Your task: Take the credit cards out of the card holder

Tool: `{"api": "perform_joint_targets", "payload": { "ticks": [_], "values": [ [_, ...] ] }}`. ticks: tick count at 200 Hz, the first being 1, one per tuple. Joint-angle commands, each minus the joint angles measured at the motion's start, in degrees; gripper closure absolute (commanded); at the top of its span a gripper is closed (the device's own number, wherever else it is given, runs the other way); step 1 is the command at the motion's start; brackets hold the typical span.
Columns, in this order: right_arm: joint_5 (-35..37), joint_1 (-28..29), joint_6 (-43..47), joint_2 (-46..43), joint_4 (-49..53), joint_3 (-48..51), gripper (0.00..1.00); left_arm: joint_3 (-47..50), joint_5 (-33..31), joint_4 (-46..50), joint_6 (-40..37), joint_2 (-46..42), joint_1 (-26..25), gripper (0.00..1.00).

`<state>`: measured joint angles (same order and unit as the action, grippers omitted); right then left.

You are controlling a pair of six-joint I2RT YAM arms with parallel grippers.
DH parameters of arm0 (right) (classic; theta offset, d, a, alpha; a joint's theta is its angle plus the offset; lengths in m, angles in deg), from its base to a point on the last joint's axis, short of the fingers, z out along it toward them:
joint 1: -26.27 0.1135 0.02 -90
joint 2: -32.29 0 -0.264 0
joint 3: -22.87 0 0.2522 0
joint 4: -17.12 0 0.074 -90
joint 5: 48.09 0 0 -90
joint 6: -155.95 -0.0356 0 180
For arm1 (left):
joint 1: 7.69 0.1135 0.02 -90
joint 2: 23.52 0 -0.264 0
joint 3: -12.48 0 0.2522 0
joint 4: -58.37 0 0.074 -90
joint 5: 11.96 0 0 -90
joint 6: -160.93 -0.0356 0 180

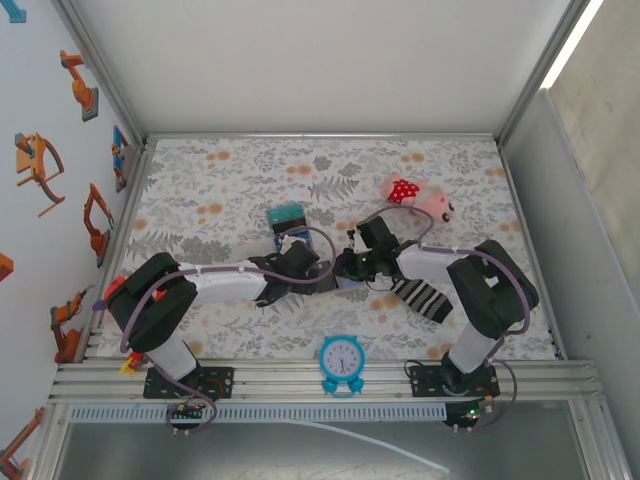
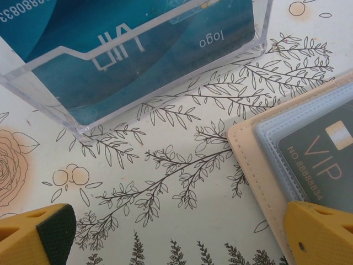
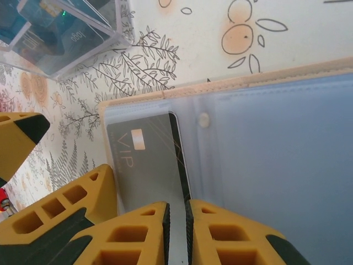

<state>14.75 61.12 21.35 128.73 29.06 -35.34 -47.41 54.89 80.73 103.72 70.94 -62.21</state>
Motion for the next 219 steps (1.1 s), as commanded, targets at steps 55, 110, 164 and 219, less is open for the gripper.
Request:
{"api": "perform_joint_targets", "payload": {
  "ticks": [55,110,164,219],
  "values": [
    [-2.37,-0.49,-0.56,1.16,-2.27,1.51,0.83,-1.73,-0.52,1.64,-0.25,1.23,-0.35,0.03],
    [-5.09,-0.49,-1.72,2.57,-5.8,1.98,0.84,-2.01,-0.47,1.51,-0.35,1.42,-0.37,0.03],
    [-4.0,-0.49,-1.86,2.0,-4.76,2.16,0.81,-2.03,-0.39,1.7,-0.27,1.48,-0.3,0.03],
    [-2.44,-0.49,-1.72,2.79,-3.47,2.41,0.8,-1.71,-0.48,1.81,-0.26,0.96,-0.37,0.03]
  ]
}}
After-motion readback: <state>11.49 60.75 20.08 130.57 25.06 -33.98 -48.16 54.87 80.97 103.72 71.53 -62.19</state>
